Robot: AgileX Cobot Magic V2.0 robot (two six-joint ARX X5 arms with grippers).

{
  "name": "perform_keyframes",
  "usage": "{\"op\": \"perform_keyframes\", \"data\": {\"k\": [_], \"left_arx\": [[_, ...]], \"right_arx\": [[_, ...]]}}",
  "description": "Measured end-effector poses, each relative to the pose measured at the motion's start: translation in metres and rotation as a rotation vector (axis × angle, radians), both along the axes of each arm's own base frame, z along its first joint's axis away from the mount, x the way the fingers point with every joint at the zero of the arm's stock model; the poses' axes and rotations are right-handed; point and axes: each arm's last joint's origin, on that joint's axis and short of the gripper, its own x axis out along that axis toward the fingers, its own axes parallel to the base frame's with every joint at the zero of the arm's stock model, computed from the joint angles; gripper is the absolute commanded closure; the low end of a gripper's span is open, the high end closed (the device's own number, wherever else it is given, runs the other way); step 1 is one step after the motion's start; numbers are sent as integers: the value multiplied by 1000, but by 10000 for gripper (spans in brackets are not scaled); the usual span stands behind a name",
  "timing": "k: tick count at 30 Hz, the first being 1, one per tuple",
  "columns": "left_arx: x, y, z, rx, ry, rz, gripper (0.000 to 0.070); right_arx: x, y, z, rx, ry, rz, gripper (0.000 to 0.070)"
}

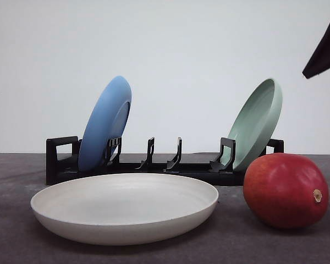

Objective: Place pomegranate in white plate

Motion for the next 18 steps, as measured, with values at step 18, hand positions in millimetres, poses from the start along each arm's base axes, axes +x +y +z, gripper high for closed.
{"op": "perform_keyframes", "data": {"k": [18], "left_arx": [[0, 3, 0, 12, -7, 4, 340]], "right_arx": [[50, 60, -10, -278, 320, -51, 67]]}}
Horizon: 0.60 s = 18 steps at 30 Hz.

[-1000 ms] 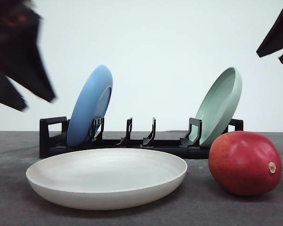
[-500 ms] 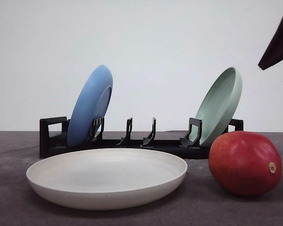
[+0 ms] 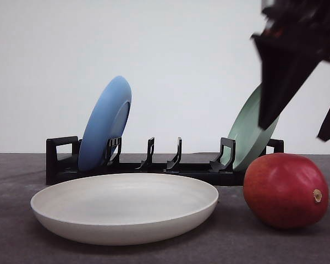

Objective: Place pomegranate in white plate

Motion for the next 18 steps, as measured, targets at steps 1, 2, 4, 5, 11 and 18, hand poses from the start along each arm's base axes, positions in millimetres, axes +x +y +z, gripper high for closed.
{"op": "perform_keyframes", "data": {"k": [1, 2, 4, 5, 11, 18], "left_arx": [[0, 0, 0, 1, 1, -1, 340], [0, 0, 0, 2, 0, -2, 340], [0, 0, 0, 4, -1, -4, 340], [0, 0, 0, 6, -2, -6, 340], [0, 0, 0, 11, -5, -11, 340], [0, 0, 0, 12, -5, -12, 340]], "right_arx": [[3, 2, -4, -6, 11, -4, 67], [6, 4, -7, -13, 23, -6, 67], [10, 7, -14, -26, 49, -12, 67], [12, 8, -18, -31, 60, -16, 67], [23, 17, -35, -29, 113, -12, 68], [28, 21, -48, -39, 176, -24, 169]]}}
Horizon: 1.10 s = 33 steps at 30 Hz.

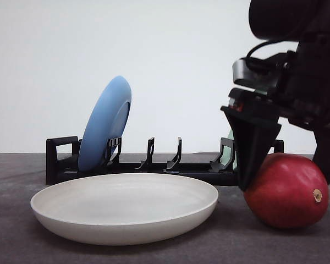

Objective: Place pomegranate in white plate

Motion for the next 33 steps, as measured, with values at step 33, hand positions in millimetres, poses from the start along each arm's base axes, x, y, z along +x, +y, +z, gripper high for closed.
{"op": "perform_keyframes", "data": {"k": [33], "left_arx": [[1, 0, 1, -4, -17, 0, 341]], "right_arx": [[10, 99, 7, 218, -210, 450, 226]]}}
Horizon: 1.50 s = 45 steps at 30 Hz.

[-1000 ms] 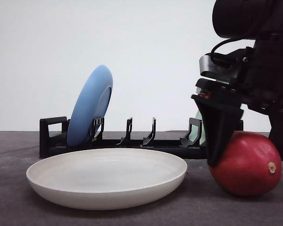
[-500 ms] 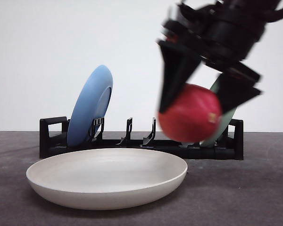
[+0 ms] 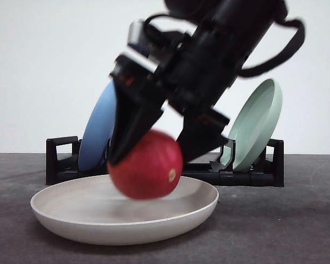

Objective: Place pomegranate in white plate

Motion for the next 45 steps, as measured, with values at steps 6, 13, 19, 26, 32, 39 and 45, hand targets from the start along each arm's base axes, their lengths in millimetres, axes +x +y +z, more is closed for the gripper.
{"op": "perform_keyframes", "data": {"k": [6, 13, 19, 26, 32, 39, 45], "left_arx": [[0, 0, 0, 0, 0, 0, 341], [0, 0, 0, 0, 0, 0, 341], [0, 0, 0, 0, 0, 0, 341], [0, 0, 0, 0, 0, 0, 342], [0, 0, 0, 0, 0, 0, 342], [0, 0, 0, 0, -1, 0, 342], [0, 0, 0, 0, -1, 0, 342]], "right_arx": [[2, 7, -12, -24, -10, -6, 220], [5, 8, -12, -23, -34, -20, 184], [4, 8, -12, -24, -36, -18, 119], [4, 8, -12, -23, -35, -16, 57], [4, 3, -3, -6, -49, -21, 69], [-4, -13, 40, 141, -257, -26, 85], [-14, -45, 34, 147, -279, -73, 86]]}}
